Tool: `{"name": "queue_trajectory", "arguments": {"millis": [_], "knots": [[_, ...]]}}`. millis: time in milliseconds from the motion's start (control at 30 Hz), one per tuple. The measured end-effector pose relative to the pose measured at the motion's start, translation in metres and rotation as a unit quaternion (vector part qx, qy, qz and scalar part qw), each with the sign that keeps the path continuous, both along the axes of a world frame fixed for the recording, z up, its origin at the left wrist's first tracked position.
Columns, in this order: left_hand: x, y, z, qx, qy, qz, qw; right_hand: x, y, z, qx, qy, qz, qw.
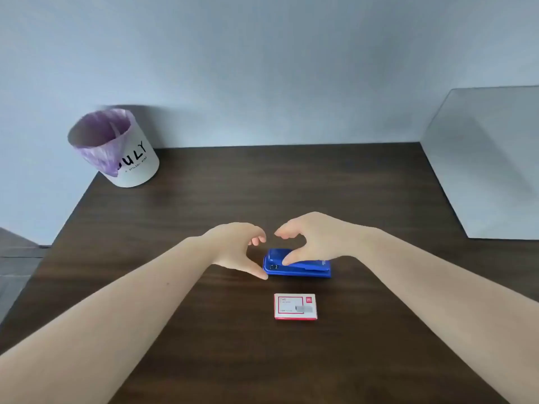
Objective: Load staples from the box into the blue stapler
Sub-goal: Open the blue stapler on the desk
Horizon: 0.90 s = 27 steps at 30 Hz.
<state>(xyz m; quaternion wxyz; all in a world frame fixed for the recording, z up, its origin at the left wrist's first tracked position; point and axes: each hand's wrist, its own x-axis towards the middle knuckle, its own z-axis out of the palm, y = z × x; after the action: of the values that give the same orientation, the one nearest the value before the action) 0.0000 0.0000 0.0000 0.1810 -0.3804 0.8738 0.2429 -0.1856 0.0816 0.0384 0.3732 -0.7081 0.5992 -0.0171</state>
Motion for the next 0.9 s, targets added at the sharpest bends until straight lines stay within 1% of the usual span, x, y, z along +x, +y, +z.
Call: {"name": "queue_trajectory", "arguments": {"millis": [133, 233, 367, 533, 633, 700, 767, 900], "knots": [[-0.001, 0.006, -0.022, -0.022, 0.033, 0.018, 0.999, 0.007, -0.002, -0.021, -0.043, -0.003, 0.031, 0.999], [-0.007, 0.010, -0.034, -0.025, 0.106, 0.041, 0.993, 0.009, 0.002, -0.039, -0.087, -0.017, 0.041, 0.995], [-0.010, 0.013, -0.049, 0.004, 0.196, 0.078, 0.977, 0.010, 0.006, -0.061, -0.200, -0.003, 0.046, 0.979], [-0.003, 0.024, -0.064, -0.024, 0.273, 0.088, 0.958, 0.011, 0.013, -0.073, -0.280, -0.028, 0.023, 0.959], [0.001, 0.033, -0.070, -0.066, 0.282, 0.087, 0.953, 0.012, 0.020, -0.072, -0.324, -0.039, 0.003, 0.945], [0.007, 0.038, -0.071, -0.119, 0.270, 0.077, 0.952, 0.014, 0.029, -0.065, -0.346, -0.062, -0.029, 0.936], [0.015, 0.045, -0.072, -0.173, 0.257, 0.067, 0.949, 0.013, 0.040, -0.054, -0.358, -0.096, -0.057, 0.927], [0.025, 0.058, -0.070, -0.219, 0.224, 0.075, 0.947, 0.001, 0.064, -0.034, -0.353, -0.147, -0.113, 0.917]]}}
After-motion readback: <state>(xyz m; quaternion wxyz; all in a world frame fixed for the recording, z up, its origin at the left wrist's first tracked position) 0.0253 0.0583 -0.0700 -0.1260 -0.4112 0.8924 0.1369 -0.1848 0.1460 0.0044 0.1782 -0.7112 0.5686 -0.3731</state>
